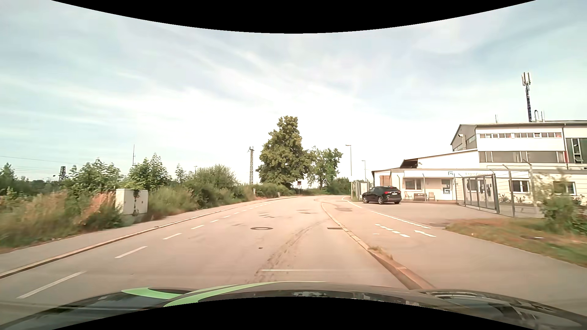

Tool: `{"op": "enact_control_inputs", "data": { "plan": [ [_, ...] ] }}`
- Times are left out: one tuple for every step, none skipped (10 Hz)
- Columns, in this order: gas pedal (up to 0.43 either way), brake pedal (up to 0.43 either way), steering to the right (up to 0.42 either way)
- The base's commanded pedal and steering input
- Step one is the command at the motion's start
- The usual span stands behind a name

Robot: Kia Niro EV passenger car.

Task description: Follow the waypoints while adhering to traffic rules and regulations

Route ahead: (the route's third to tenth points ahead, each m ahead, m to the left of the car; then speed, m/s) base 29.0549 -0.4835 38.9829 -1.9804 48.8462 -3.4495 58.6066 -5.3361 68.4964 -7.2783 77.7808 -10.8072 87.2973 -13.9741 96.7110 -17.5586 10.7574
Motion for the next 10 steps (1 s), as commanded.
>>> {"op": "enact_control_inputs", "data": {
  "plan": [
    [0.130,0.000,0.000],
    [0.130,0.000,0.000],
    [0.130,0.000,0.000],
    [0.130,0.000,0.000],
    [0.130,0.000,0.002],
    [0.130,0.000,0.003],
    [0.130,0.000,0.003],
    [0.130,0.000,0.004],
    [0.130,0.000,0.007],
    [0.130,0.000,0.009]
  ]
}}
